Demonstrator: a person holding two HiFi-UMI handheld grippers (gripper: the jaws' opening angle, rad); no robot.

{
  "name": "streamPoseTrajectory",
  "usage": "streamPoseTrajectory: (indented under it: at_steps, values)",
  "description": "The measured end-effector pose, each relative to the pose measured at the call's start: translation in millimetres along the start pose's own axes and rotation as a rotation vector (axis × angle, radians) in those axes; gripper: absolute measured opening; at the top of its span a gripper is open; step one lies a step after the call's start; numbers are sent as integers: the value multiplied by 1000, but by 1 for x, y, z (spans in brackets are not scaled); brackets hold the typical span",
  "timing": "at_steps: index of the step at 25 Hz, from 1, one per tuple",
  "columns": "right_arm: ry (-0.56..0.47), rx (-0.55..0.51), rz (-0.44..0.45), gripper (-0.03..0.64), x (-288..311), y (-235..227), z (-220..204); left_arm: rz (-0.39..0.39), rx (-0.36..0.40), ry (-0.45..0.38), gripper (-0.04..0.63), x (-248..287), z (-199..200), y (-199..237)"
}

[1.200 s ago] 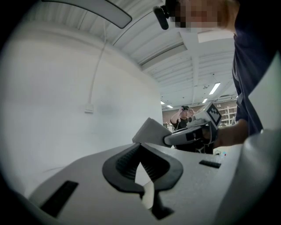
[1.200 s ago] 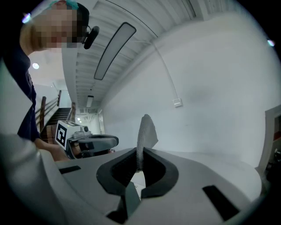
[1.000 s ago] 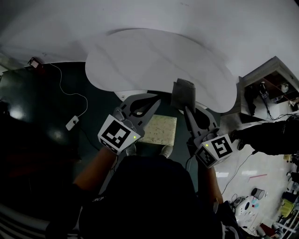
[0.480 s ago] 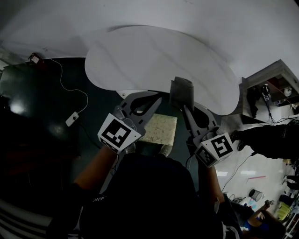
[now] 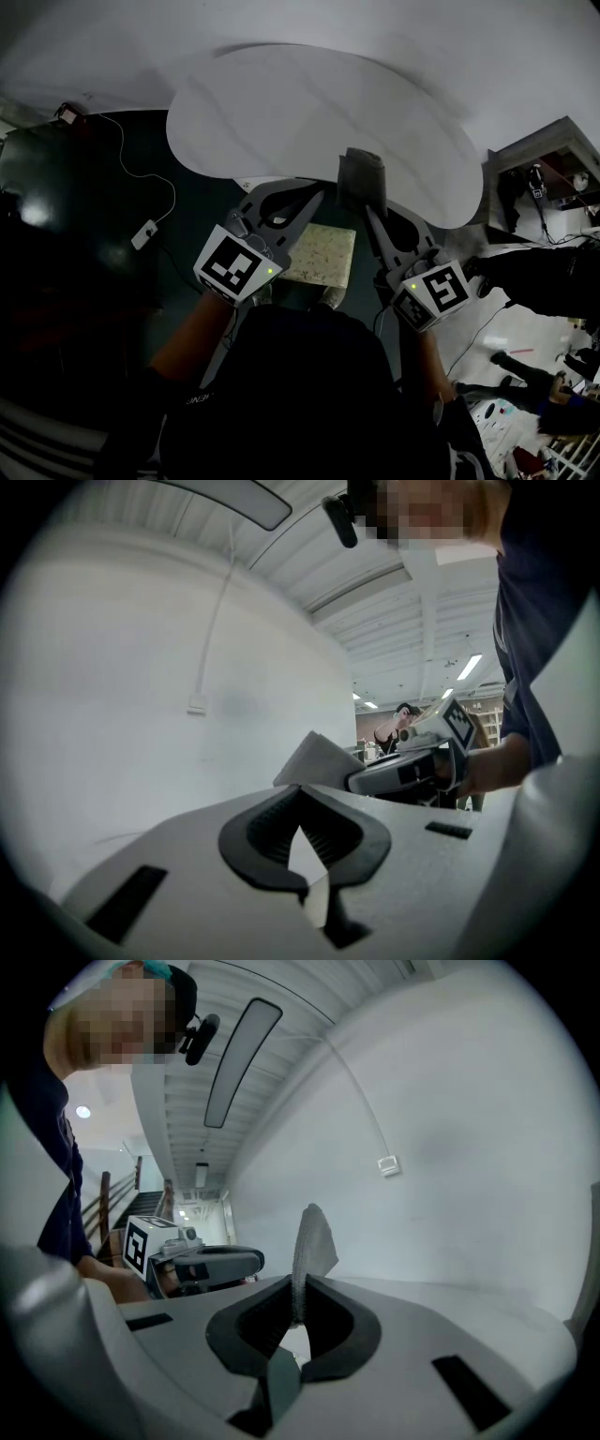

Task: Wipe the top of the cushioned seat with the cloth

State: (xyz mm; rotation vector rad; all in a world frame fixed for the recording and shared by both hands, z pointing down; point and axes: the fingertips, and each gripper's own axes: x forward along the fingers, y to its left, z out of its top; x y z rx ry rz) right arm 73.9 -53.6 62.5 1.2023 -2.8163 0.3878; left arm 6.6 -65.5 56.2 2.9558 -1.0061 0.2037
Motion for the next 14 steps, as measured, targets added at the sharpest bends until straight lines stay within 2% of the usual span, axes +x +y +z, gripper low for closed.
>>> streamPoseTrajectory:
  at_steps: [14]
  values:
    - [24,1,14,34,3,0,-5,2,7,1,6,3,-3,2]
